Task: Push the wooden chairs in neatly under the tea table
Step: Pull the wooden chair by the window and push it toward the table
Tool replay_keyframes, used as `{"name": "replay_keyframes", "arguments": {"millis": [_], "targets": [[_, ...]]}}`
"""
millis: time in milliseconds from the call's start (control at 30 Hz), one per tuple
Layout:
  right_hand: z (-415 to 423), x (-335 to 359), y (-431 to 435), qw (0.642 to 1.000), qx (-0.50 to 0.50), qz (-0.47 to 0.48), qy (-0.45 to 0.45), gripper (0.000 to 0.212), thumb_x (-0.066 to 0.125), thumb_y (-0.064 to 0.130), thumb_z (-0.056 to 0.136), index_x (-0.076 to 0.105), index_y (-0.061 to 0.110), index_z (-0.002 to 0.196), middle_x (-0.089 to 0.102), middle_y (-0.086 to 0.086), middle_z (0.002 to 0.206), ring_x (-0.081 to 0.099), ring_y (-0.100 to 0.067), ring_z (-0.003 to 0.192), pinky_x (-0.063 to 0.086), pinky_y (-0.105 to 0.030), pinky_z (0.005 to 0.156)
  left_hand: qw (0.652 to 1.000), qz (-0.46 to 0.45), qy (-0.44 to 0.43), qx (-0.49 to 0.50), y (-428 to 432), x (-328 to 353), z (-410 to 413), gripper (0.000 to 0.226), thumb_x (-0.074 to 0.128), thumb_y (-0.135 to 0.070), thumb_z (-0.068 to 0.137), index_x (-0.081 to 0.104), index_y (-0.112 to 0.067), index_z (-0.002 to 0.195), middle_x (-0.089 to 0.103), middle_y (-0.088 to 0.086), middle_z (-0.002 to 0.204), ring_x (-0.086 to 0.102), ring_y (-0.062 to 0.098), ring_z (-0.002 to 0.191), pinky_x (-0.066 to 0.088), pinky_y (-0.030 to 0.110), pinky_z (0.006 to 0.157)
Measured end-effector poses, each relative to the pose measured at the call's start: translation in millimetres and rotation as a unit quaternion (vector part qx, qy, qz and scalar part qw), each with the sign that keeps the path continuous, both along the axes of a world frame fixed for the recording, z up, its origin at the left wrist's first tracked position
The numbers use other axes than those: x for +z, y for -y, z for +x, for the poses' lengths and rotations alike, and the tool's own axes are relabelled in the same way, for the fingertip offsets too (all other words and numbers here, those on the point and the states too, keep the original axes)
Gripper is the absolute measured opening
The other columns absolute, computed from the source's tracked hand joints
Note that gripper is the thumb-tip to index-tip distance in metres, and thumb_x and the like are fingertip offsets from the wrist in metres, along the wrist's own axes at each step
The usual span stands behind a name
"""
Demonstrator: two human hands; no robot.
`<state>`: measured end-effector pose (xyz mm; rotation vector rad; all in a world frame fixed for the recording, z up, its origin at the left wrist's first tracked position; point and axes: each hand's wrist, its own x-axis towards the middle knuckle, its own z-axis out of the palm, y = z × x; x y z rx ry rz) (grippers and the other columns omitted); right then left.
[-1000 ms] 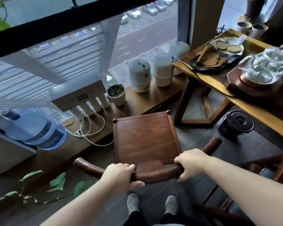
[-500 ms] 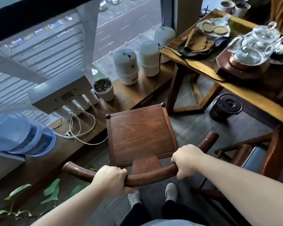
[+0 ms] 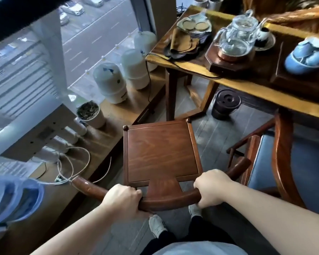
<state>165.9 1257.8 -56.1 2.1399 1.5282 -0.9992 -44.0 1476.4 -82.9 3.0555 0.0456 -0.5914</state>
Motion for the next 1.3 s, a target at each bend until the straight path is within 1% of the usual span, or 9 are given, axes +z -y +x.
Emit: {"name": "replay_keyframes", "arguments": {"millis": [133, 233, 333, 467, 633, 900, 1000, 1133, 1300], "targets": [[-7.9, 0.1, 11.7, 1.0, -0.024, 0.018, -0.001, 0.037, 0.057, 0.062, 0.064, 0.058, 0.027, 0.078, 0.065, 0.005, 0.079, 0.064, -0.026, 0.08, 0.049, -0.036, 0.069, 0.999, 0.003, -0.041, -0.032, -4.1, 8.8, 8.2, 0.081, 0.022, -0.09, 0.059, 0.056, -0.022, 0.086, 0.067, 0.0, 0.079, 0.064, 0.027, 0.071, 0.035, 0.034, 0.056], [-7.7, -3.1, 20.4, 0.998, -0.021, 0.062, -0.016, 0.043, 0.056, 0.064, 0.065, 0.055, 0.029, 0.088, 0.065, 0.004, 0.09, 0.063, -0.025, 0.087, 0.044, -0.036, 0.069, 0.996, -0.021, -0.064, -0.056, -8.1, 18.5, 9.1, 0.054, 0.044, -0.072, 0.07, 0.052, -0.022, 0.088, 0.065, -0.002, 0.082, 0.063, 0.027, 0.073, 0.039, 0.034, 0.056], [-2.8, -5.2, 25.8, 0.994, 0.014, 0.108, -0.007, 0.045, 0.056, 0.062, 0.066, 0.054, 0.029, 0.097, 0.058, 0.004, 0.097, 0.057, -0.022, 0.092, 0.037, -0.035, 0.069, 0.997, -0.015, -0.038, -0.065, -13.3, 26.2, 1.1, 0.033, 0.066, -0.048, 0.06, 0.052, -0.024, 0.079, 0.063, -0.008, 0.069, 0.062, 0.02, 0.064, 0.046, 0.028, 0.051], [-1.5, -4.9, 24.4, 0.997, 0.008, 0.071, 0.007, 0.024, 0.056, 0.047, 0.068, 0.055, 0.03, 0.085, 0.061, 0.006, 0.085, 0.062, -0.023, 0.084, 0.044, -0.036, 0.068, 0.995, -0.005, -0.096, -0.012, -24.8, 21.3, -3.9, 0.024, 0.049, -0.032, 0.067, 0.051, -0.024, 0.09, 0.066, -0.004, 0.082, 0.064, 0.025, 0.08, 0.048, 0.034, 0.067], [-10.0, -0.1, 12.7, 0.999, -0.039, -0.002, 0.012, 0.014, 0.055, 0.034, 0.06, 0.052, 0.03, 0.072, 0.048, 0.01, 0.062, 0.051, -0.019, 0.063, 0.044, -0.033, 0.062, 0.994, -0.015, -0.095, -0.05, -34.7, 9.7, -4.0, 0.024, 0.042, -0.035, 0.069, 0.049, -0.028, 0.09, 0.065, -0.004, 0.083, 0.064, 0.024, 0.077, 0.043, 0.033, 0.062], [-39.6, -5.6, -15.7, 0.994, -0.106, -0.02, 0.033, 0.014, 0.052, 0.037, 0.057, 0.043, 0.03, 0.065, 0.044, 0.011, 0.06, 0.056, -0.02, 0.069, 0.039, -0.031, 0.061, 0.988, -0.023, -0.066, -0.135, -85.8, 0.9, -0.4, 0.012, 0.045, -0.03, 0.069, 0.038, -0.029, 0.078, 0.063, -0.003, 0.071, 0.062, 0.025, 0.061, 0.032, 0.03, 0.049], [-54.2, -4.8, -32.0, 0.989, -0.144, -0.01, 0.035, 0.016, 0.051, 0.037, 0.055, 0.037, 0.029, 0.059, 0.042, 0.011, 0.058, 0.053, -0.019, 0.066, 0.038, -0.03, 0.06, 0.985, -0.01, -0.078, -0.156, -113.5, 5.8, 10.2, 0.016, 0.043, -0.028, 0.069, 0.045, -0.028, 0.084, 0.062, -0.002, 0.073, 0.062, 0.025, 0.062, 0.037, 0.03, 0.049], [-71.5, -9.1, -37.7, 0.983, -0.183, 0.004, 0.03, 0.018, 0.05, 0.036, 0.057, 0.033, 0.029, 0.058, 0.044, 0.01, 0.06, 0.063, -0.022, 0.077, 0.042, -0.031, 0.062, 0.977, -0.01, -0.089, -0.192, -134.9, 5.3, 23.9, 0.023, 0.04, -0.027, 0.066, 0.046, -0.027, 0.088, 0.062, -0.004, 0.077, 0.062, 0.025, 0.067, 0.042, 0.031, 0.054], [-84.8, -10.7, -26.1, 0.972, -0.234, 0.016, 0.015, 0.014, 0.053, 0.035, 0.06, 0.04, 0.03, 0.065, 0.053, 0.008, 0.066, 0.063, -0.022, 0.075, 0.046, -0.033, 0.064, 0.967, -0.003, -0.083, -0.241, -136.7, 1.5, 38.7, 0.023, 0.047, -0.03, 0.067, 0.048, -0.028, 0.09, 0.061, -0.006, 0.072, 0.06, 0.022, 0.063, 0.044, 0.031, 0.056]]}}
